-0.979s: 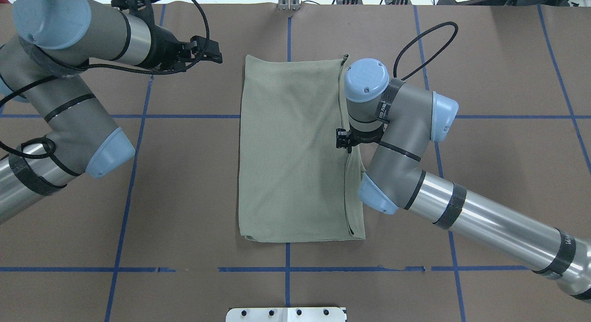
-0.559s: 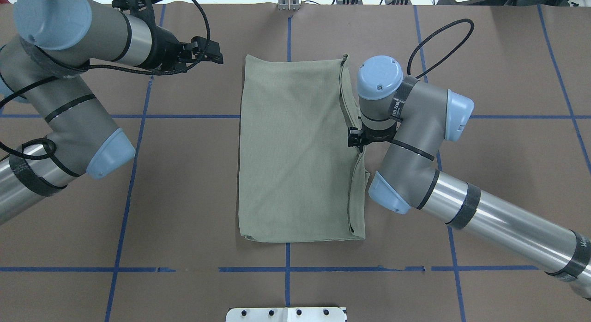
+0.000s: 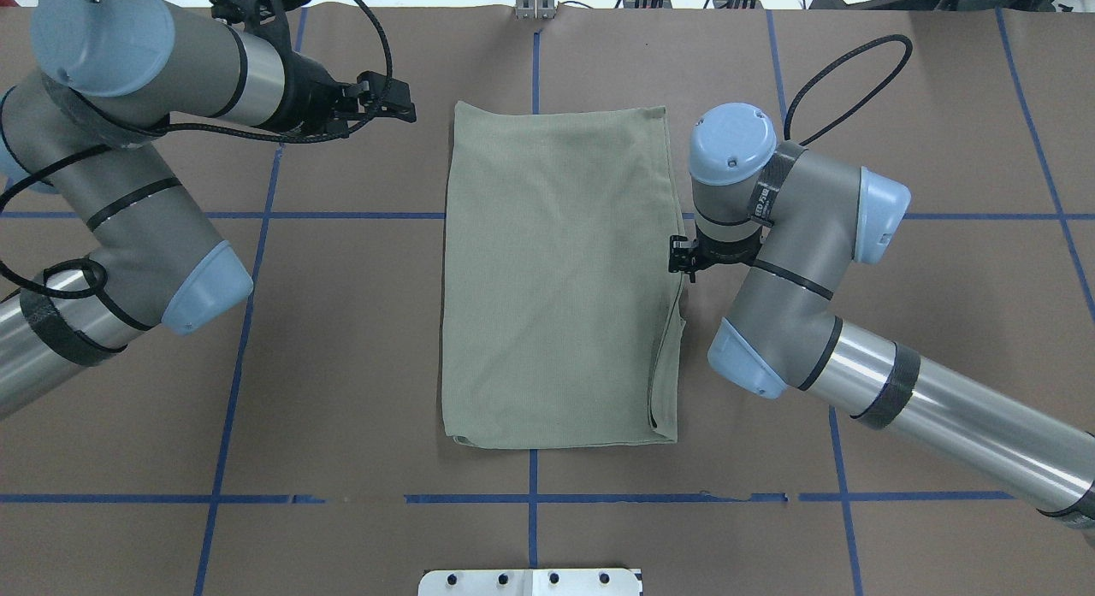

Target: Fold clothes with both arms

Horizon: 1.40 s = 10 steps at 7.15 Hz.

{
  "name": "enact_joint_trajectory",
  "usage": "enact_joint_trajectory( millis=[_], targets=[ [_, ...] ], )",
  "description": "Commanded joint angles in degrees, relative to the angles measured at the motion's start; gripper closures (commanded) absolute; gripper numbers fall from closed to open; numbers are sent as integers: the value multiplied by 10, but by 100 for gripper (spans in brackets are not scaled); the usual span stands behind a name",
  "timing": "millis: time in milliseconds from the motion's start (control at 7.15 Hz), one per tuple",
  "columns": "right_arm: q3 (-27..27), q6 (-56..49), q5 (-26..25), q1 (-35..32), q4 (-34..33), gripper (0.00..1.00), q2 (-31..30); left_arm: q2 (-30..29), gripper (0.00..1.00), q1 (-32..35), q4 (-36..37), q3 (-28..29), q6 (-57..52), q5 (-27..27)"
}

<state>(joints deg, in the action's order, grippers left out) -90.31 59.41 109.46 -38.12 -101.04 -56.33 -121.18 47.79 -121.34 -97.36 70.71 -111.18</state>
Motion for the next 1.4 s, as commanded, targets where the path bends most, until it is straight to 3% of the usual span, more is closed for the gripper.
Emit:
enact_joint_trajectory(
  millis=[0, 979, 1259],
  targets=[
    [-14, 0, 1, 1, 1, 0, 10, 2, 0, -1, 0, 2, -3, 0],
    [-11, 7, -3, 57, -1, 0, 7, 2, 0, -1, -1, 2, -6, 0],
    [-34, 7, 0, 60, -54, 0, 4, 2, 0, -1, 0, 3, -6, 0]
  ],
)
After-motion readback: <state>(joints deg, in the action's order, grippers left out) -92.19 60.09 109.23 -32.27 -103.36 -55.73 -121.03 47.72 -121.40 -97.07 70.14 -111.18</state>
